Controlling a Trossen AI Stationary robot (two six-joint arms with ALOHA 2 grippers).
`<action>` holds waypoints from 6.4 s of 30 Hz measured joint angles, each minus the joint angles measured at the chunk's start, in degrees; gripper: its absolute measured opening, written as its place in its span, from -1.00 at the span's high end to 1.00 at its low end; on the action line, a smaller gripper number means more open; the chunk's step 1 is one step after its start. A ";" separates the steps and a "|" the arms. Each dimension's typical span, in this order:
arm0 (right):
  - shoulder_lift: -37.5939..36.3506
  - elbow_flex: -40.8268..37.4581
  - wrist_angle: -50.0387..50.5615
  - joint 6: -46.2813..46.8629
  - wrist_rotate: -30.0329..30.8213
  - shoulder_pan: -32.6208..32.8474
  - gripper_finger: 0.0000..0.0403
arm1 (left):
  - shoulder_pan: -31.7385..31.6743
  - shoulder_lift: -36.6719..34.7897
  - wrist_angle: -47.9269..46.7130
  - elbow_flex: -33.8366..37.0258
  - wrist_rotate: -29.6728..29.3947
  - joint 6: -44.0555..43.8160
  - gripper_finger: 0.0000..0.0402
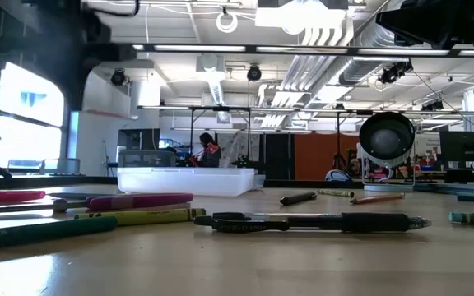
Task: Pick & place school supplies into a supply box
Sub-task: Put the orange pencil into the black supply box, then put the green crayon into the black supply box, then put the black pen into the black supply box
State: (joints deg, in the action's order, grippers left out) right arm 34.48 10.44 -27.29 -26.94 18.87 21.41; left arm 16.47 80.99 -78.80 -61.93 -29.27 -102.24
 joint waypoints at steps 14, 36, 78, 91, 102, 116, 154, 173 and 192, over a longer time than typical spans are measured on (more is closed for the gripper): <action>0.02 0.00 -0.04 0.00 -0.24 0.00 1.00 | -9.17 2.09 12.36 -4.92 7.88 40.45 0.95; 0.02 0.00 -0.97 2.64 -0.17 0.01 1.00 | -28.79 19.46 21.64 -4.94 16.40 99.11 0.85; 25.23 8.94 11.80 35.71 27.76 -7.81 1.00 | -28.42 18.99 21.94 -26.55 8.13 88.44 0.38; 39.43 8.94 6.03 43.79 20.82 -15.29 0.96 | -27.56 18.95 0.28 -40.30 0.94 83.53 0.31; 46.04 8.96 4.87 48.71 17.42 -23.79 0.49 | -27.58 18.93 -2.87 -40.48 0.14 82.43 0.44; 61.01 9.01 -5.83 52.57 20.52 -25.39 0.36 | -27.58 18.93 -2.94 -40.48 0.14 82.43 0.60; 51.24 25.28 -12.13 34.84 -8.00 -27.95 0.93 | -27.63 18.93 -3.89 -40.44 1.43 81.61 0.83; 85.60 59.72 4.61 25.63 -10.05 -29.90 0.93 | -27.21 13.34 -10.16 -40.44 -3.93 73.25 0.78; 74.22 60.02 25.29 15.58 -16.77 -29.65 0.47 | -27.21 13.55 -10.10 -40.44 -3.88 73.45 0.78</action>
State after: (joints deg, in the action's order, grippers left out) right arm 108.69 70.46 -2.00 -11.36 2.10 -8.24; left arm -10.74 94.55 -88.91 -102.37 -33.15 -28.80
